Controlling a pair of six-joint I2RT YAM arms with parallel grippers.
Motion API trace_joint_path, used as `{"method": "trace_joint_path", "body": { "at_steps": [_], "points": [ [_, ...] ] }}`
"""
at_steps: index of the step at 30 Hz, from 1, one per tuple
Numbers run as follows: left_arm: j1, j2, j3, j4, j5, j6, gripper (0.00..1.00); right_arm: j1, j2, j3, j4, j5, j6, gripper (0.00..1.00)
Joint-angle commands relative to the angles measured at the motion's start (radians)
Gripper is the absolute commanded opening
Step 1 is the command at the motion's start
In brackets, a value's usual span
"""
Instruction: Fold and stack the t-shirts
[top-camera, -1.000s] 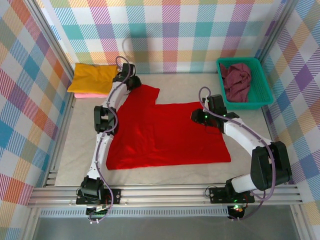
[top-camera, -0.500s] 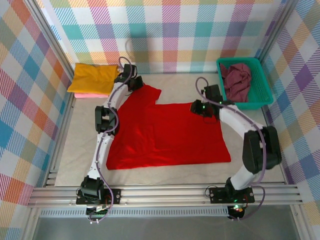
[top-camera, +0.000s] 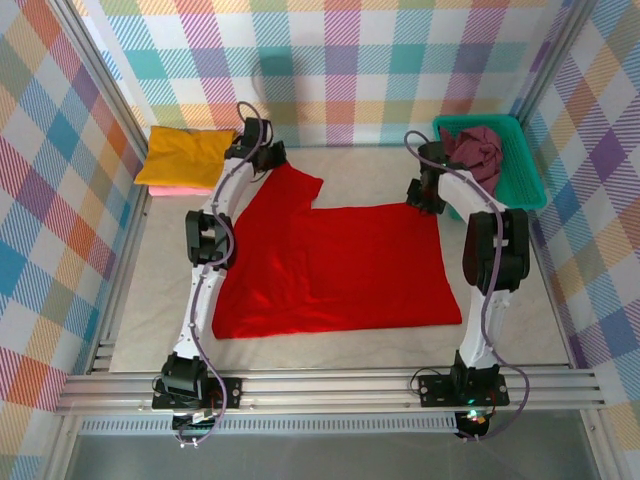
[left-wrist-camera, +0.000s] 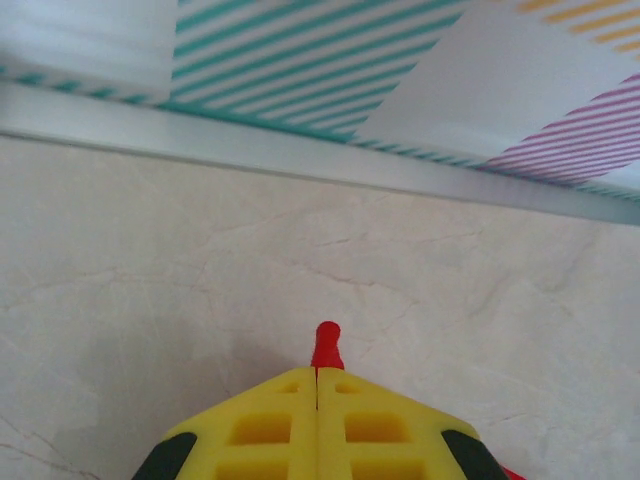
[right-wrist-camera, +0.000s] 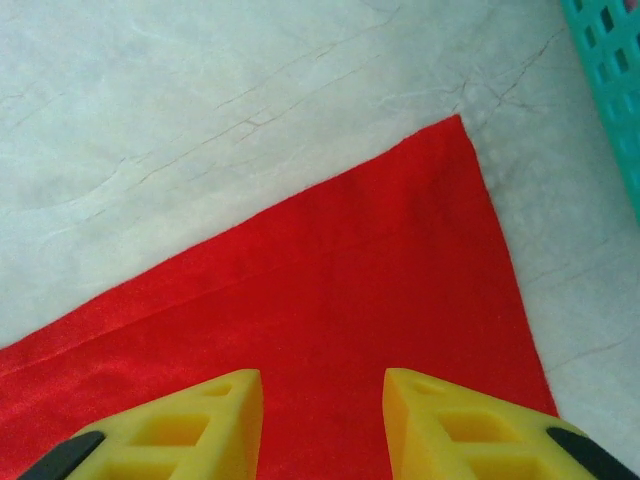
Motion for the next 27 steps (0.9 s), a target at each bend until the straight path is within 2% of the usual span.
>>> {"method": "trace_joint_path", "body": {
  "at_steps": [1,13,18,27],
  "points": [
    [0.006,-0.069,0.008,0.014,0.004,0.032,0.0,0.007,0.047,0.073,-0.113,0.09,-0.027,0.39],
    [0.038,-0.083,0.003,-0.016,-0.003,0.064,0.0,0.004,0.195,0.267,-0.198,0.189,-0.016,0.48],
    [0.061,-0.07,0.003,-0.014,0.013,0.063,0.0,-0.005,0.259,0.356,-0.246,0.182,0.006,0.59],
    [0.09,-0.036,0.0,-0.019,0.016,0.064,0.0,-0.006,0.354,0.479,-0.313,0.167,0.033,0.6]
  ]
}}
